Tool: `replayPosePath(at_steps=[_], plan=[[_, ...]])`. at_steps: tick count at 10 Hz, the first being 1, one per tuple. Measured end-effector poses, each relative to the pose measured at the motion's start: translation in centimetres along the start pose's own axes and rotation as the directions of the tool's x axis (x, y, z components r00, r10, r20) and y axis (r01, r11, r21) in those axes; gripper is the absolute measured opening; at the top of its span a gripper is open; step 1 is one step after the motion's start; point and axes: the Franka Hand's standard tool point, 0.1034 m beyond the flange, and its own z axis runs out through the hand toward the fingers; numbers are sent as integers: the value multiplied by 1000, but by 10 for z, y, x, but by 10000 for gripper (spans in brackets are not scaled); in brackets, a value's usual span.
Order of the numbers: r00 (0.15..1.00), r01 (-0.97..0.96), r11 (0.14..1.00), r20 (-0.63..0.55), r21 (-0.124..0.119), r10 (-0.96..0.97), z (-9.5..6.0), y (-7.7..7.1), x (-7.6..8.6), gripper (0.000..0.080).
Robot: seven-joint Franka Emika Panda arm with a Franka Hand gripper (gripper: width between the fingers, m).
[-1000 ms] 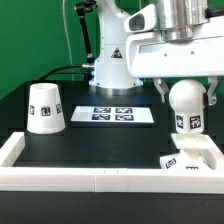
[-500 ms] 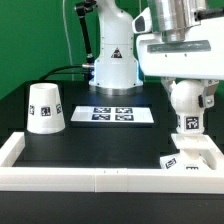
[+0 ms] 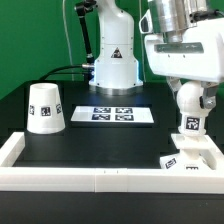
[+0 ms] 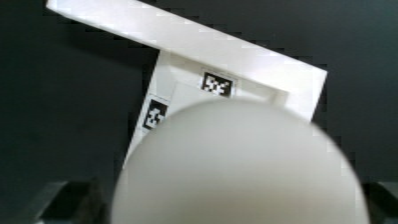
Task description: Assemble lamp
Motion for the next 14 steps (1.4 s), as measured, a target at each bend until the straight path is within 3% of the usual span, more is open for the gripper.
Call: replayPosePath(at_steps=[1, 4, 6, 9, 13, 14], plan=[[1000, 27, 1000, -1, 1, -27, 0, 0, 0, 688], [964, 267, 964, -6, -7, -267, 1, -1, -6, 696], [880, 475, 880, -7, -17, -475, 1, -3, -7, 699], [667, 744, 666, -7, -56, -745, 1, -5, -11, 699], [434, 900, 433, 9, -56, -901, 1, -4, -10, 699], [357, 932, 356, 12, -66, -934, 1, -4, -10, 699]])
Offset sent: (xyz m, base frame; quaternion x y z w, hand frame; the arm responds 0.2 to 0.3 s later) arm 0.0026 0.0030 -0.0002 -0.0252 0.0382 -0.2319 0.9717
